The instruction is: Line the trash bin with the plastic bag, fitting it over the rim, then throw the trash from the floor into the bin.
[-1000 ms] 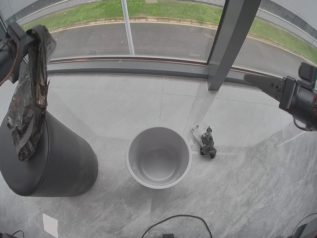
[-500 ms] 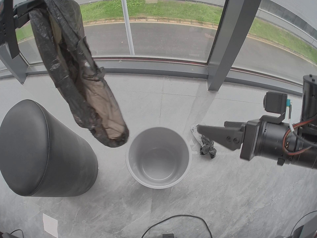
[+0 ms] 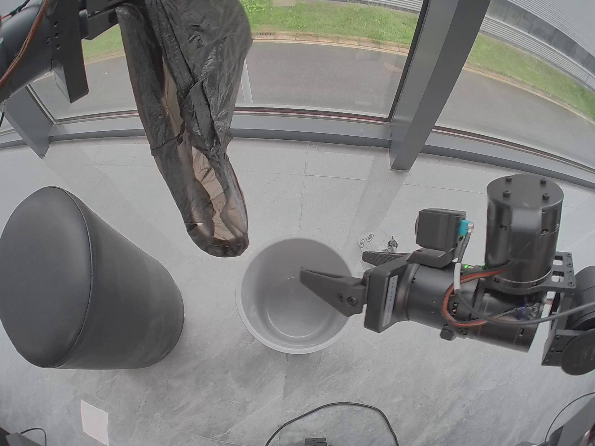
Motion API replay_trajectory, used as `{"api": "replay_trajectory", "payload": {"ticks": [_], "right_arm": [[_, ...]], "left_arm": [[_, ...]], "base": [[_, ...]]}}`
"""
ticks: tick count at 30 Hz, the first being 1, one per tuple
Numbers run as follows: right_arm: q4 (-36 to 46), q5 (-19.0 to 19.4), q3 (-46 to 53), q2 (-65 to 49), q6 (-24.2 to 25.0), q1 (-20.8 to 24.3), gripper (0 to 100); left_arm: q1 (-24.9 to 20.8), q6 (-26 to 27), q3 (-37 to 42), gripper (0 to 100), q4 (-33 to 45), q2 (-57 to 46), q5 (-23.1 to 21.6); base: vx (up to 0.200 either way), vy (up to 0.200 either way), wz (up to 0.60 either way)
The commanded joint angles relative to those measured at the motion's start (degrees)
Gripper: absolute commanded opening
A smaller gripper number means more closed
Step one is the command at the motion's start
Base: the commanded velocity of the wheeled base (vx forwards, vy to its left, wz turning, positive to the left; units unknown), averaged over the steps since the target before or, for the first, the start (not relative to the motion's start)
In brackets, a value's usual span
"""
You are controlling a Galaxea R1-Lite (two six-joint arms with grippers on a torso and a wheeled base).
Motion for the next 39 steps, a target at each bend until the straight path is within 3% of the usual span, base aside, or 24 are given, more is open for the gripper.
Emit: {"api": "replay_trajectory", "payload": {"ticks": [1, 9, 18, 20, 26, 39], "right_arm": [[-3.6, -2.8, -0.7, 7.2, -0.1, 1.9, 100], [-3.8, -3.7, -3.2, 10.1, -0.1, 4.8, 100], [-4.2, -10.4, -10.1, 16.5, 0.0, 5.8, 100], [-4.2, -12.2, -11.4, 17.6, 0.0, 5.7, 100], [-4.2, -22.5, -18.6, 23.5, -0.8, 5.7, 100], [-4.2, -23.4, -23.3, 25.8, -4.1, 7.1, 100]], "left_arm": [[-3.8, -0.1, 0.3, 0, 0.0, 0.2, -1.0], [-6.2, -0.2, 0.3, 0, -0.1, 0.1, -0.8], [-6.2, -1.6, 0.4, 0, 0.3, -0.9, -0.7], [-6.2, -1.7, 0.4, 0, 0.3, -0.9, -0.8], [-6.9, -2.6, 0.4, 0, 0.6, -1.6, -0.8], [-6.9, -3.6, 1.2, 0, 0.1, -3.0, -0.9]], "base": [[0.000, 0.000, 0.00], [0.000, 0.000, 0.00], [0.000, 0.000, 0.00], [0.000, 0.000, 0.00], [0.000, 0.000, 0.00], [0.000, 0.000, 0.00]]}}
